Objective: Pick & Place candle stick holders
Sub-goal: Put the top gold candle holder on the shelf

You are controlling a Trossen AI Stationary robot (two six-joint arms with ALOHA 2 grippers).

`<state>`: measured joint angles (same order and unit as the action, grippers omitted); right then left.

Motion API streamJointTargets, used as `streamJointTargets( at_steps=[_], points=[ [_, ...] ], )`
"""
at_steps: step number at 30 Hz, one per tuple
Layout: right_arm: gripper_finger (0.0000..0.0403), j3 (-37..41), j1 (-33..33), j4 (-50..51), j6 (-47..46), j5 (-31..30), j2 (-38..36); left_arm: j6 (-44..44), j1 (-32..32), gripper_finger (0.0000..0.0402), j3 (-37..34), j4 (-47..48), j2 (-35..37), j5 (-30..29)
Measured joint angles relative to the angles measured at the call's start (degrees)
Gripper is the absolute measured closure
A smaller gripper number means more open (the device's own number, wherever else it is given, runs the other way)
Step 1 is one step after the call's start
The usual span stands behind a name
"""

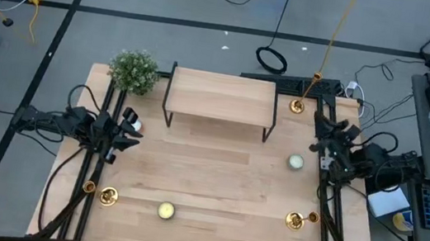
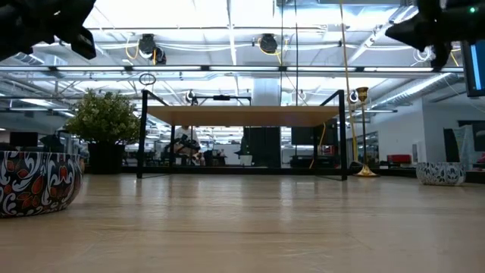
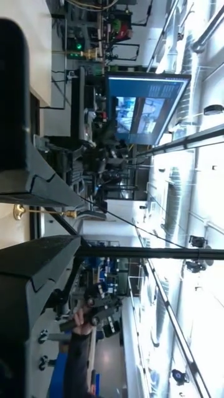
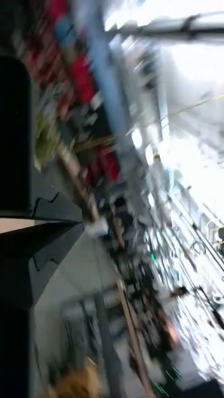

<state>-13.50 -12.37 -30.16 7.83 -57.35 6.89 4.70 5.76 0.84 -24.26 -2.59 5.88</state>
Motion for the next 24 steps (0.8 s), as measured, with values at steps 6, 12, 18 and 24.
streamJointTargets(
  at_steps=[6, 12, 18, 24],
  points=[
    [0.0357, -9.4, 0.0, 2.2, 13.2, -9.9, 10.2, 3.6, 0.0, 0.0316, 0.0, 0.0, 0.0, 0.0],
    [0.0262, -16.8, 0.0, 1.2, 22.4, -15.6, 19.3, 6.6, 0.0, 0.0316, 0.0, -0.1, 0.0, 0.0],
    [0.0168, -20.9, 2.2, 0.9, 23.3, -25.1, 25.0, 9.0, 0.0, 0.0316, 0.0, -1.1, 0.0, 0.0],
    [0.0111, -23.5, 7.6, -5.0, 23.4, -28.0, 27.7, 9.4, 0.0, 0.0316, 0.0, -5.4, 0.0, 0.0]
  ],
)
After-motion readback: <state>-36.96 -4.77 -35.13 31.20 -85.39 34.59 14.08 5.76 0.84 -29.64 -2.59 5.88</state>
